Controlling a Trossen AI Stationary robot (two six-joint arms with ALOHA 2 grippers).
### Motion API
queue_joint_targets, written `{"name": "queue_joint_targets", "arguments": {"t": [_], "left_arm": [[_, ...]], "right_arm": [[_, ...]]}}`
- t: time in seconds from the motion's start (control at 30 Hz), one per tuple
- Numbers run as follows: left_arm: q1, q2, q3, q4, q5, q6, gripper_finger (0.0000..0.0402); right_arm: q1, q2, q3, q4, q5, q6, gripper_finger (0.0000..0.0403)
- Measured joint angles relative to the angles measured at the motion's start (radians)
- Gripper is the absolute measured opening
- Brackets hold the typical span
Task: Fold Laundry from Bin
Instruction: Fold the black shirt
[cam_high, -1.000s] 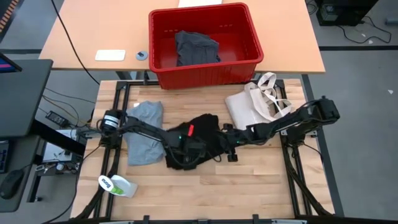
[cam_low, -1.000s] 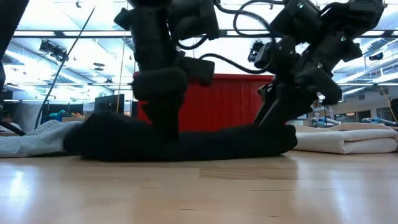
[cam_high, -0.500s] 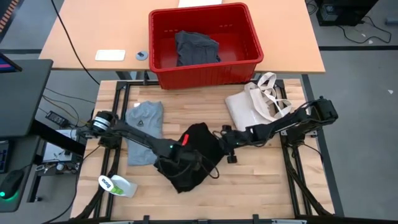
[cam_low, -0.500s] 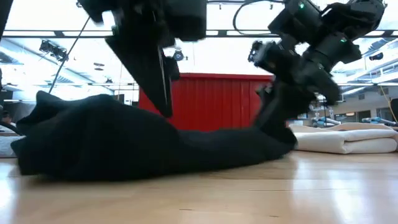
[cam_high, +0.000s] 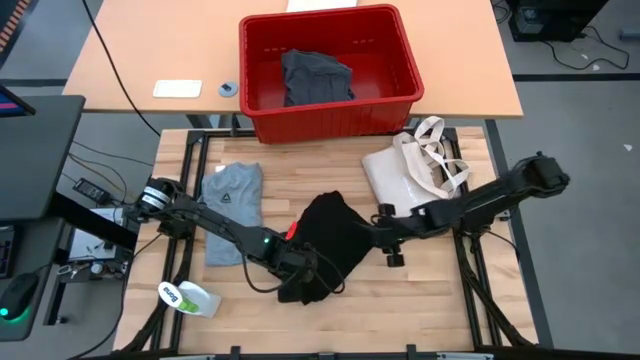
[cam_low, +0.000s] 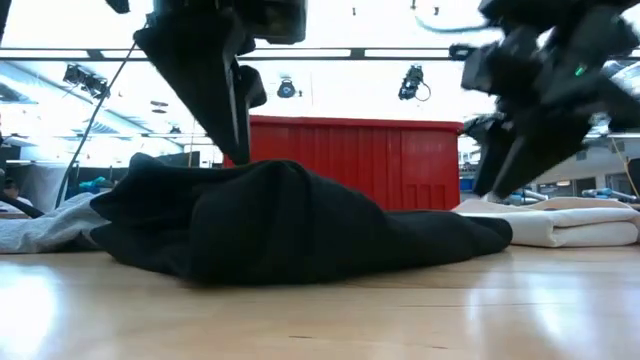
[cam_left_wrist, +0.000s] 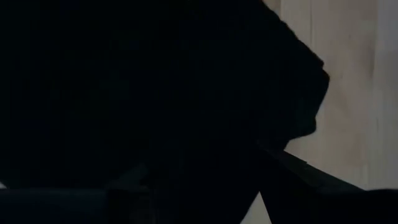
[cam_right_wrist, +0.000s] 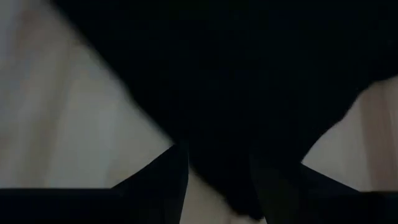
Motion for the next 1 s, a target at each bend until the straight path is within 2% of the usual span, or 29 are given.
{"name": "queue_joint_targets", "arguments": {"t": [0.17,0.27,0.4,0.5,0.6,0.77,0.87,1.0], "left_arm": [[0.001,0.000,-0.001,0.005,-0.037,-0.002,0.0194],[-0.005,0.009,-0.016,0.001,-0.085,-0.010,0.0194],[-0.014,0.033,-0.037,-0.027,-0.173,-0.004,0.0194],[-0.024,0.035,-0.037,-0.035,-0.216,0.003,0.0194],[-0.051,0.035,-0.005,-0.029,-0.258,0.035,0.0194],[-0.111,0.033,0.059,0.008,-0.364,0.096,0.0194],[-0.110,0.033,0.068,0.076,-0.449,0.096,0.0194],[-0.043,0.044,0.068,0.087,-0.450,0.080,0.0194]], "right_arm": [[0.046,-0.167,0.000,-0.048,-0.001,0.051,0.0175],[0.074,-0.201,-0.001,-0.019,0.005,0.053,0.0175],[0.117,-0.184,-0.048,0.130,-0.003,0.025,0.0175],[0.156,-0.132,-0.104,0.318,-0.006,-0.002,0.0175],[0.204,-0.063,-0.132,0.448,0.055,-0.034,0.0175],[0.244,0.008,-0.134,0.403,0.289,0.049,0.0175],[0.233,0.026,-0.133,0.356,0.304,0.099,0.0175],[0.225,0.026,-0.134,0.235,0.260,0.245,0.0175]]}}
